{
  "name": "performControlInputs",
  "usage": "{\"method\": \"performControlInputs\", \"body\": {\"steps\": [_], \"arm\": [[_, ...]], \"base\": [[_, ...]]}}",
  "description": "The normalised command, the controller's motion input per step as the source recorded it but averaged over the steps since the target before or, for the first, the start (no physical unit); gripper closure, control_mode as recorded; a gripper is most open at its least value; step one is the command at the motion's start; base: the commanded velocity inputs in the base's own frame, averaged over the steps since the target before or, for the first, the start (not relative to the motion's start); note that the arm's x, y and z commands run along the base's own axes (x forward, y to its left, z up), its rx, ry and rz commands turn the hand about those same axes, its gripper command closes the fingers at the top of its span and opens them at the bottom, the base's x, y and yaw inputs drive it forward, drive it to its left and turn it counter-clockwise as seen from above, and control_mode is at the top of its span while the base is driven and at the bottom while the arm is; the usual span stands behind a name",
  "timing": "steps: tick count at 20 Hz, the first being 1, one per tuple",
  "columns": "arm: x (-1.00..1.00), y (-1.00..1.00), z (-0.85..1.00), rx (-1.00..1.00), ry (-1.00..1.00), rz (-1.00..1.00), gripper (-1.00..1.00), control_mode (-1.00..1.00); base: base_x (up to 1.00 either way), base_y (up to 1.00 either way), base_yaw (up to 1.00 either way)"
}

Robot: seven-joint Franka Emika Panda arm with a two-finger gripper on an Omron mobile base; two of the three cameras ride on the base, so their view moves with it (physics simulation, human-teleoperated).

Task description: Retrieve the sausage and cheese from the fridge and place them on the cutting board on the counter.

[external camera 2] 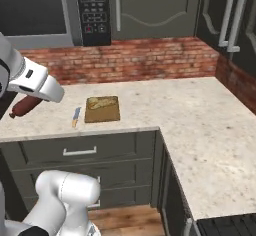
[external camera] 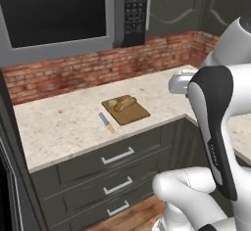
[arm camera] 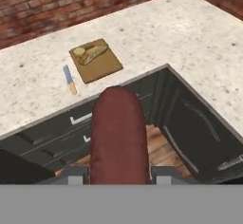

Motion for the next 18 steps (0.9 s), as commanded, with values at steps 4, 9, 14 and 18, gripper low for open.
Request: {"method": "performControlInputs", "body": {"steps": [4, 9, 14, 18], "arm": [[0.0, 0.0, 0.0, 0.0, 0.0, 0.0, 1.0, 1.0], [0.0, 0.0, 0.0, 0.0, 0.0, 0.0, 1.0, 1.0], [0.0, 0.0, 0.0, 0.0, 0.0, 0.0, 1.0, 1.0], [0.38, -0.11, -0.56, 0.06, 0.04, -0.05, 1.0, -1.0]], "base": [[0.89, 0.0, 0.05], [0.52, 0.0, 0.0], [0.21, 0.0, 0.0], [0.0, 0.0, 0.0]]}}
